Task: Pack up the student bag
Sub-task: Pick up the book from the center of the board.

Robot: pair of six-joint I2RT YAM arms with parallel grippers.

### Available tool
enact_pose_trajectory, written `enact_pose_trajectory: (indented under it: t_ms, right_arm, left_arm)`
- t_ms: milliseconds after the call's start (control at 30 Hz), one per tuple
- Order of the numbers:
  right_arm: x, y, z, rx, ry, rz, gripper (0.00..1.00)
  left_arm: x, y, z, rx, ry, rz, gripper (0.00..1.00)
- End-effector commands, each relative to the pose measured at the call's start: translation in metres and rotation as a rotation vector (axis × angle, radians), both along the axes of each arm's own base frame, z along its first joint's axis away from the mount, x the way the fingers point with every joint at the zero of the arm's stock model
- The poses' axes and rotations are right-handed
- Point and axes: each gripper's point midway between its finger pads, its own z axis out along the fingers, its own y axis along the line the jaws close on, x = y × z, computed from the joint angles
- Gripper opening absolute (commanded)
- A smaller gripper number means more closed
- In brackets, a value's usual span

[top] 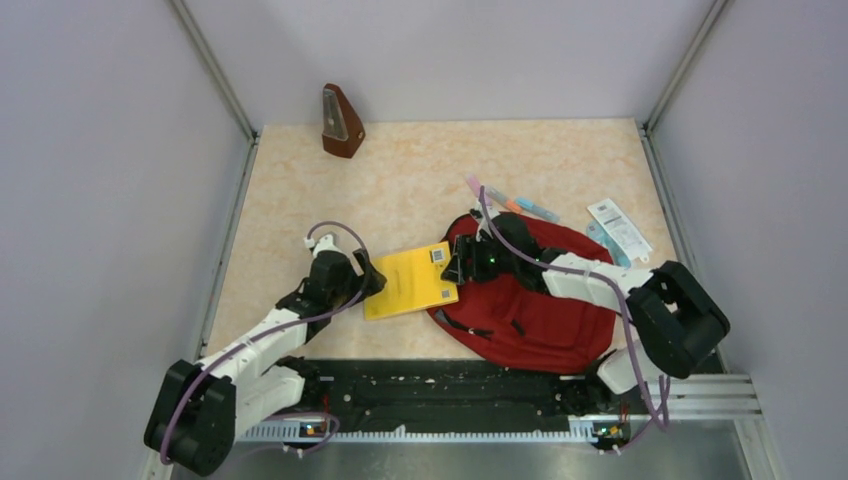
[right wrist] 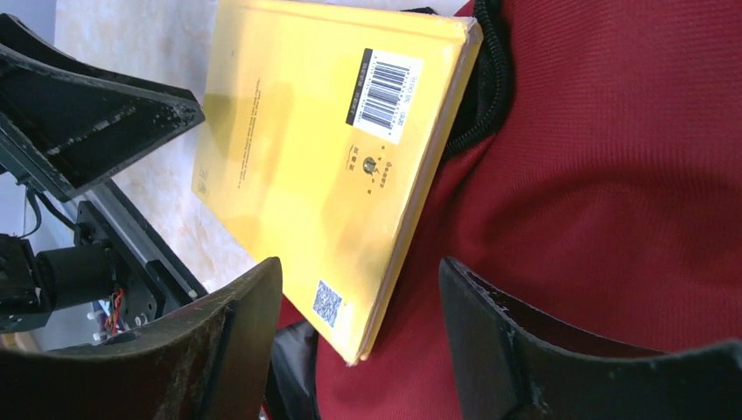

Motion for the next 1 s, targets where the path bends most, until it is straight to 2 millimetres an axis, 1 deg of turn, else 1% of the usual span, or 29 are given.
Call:
enact_pose_trajectory:
  t_ms: [0,133,267,367,467,600,767,800,833,900,967]
  right_arm:
    - [0.008,0.020,0.008,0.082,-0.004,0.074,0.63]
    - [-0.001,0.033,0.000,0.139,0.066,0.126,0.58]
    - [-0.012,0.040,0.000,0.202,0.123,0.164,0.55]
    - [-0.020,0.042,0.007,0.243,0.141,0.180,0.54]
    - [-0.024,0.042,0.018,0.281,0.147,0.176,0.47]
    - [-0.026,0.044,0.032,0.328,0.132,0.170,0.43]
    - [-0.025,0.058,0.038,0.348,0.112,0.189,0.43]
    - [-0.025,0.061,0.038,0.348,0.112,0.195,0.42]
    - [-0.024,0.064,0.039,0.351,0.112,0.198,0.38]
    - [-0.022,0.065,0.045,0.356,0.102,0.193,0.26]
    - [-0.018,0.061,0.052,0.331,0.075,0.168,0.17]
  left_arm:
    - [0.006,-0.009,-0.001,-0.053,-0.024,-0.007,0.84]
    - [0.005,-0.014,-0.008,-0.065,0.002,-0.027,0.81]
    - [0.002,-0.020,-0.014,-0.082,0.032,-0.057,0.78]
    - [0.000,-0.024,-0.015,-0.102,0.042,-0.068,0.78]
    - [0.000,-0.027,-0.013,-0.121,0.039,-0.072,0.78]
    - [0.000,-0.031,-0.008,-0.147,0.031,-0.083,0.77]
    - [0.000,-0.038,0.000,-0.185,0.002,-0.111,0.77]
    - [0.000,-0.039,0.002,-0.191,-0.005,-0.118,0.77]
    - [-0.001,-0.040,0.005,-0.195,-0.011,-0.124,0.77]
    - [-0.001,-0.038,0.009,-0.184,-0.022,-0.131,0.77]
    - [0.000,-0.032,0.017,-0.149,-0.049,-0.125,0.81]
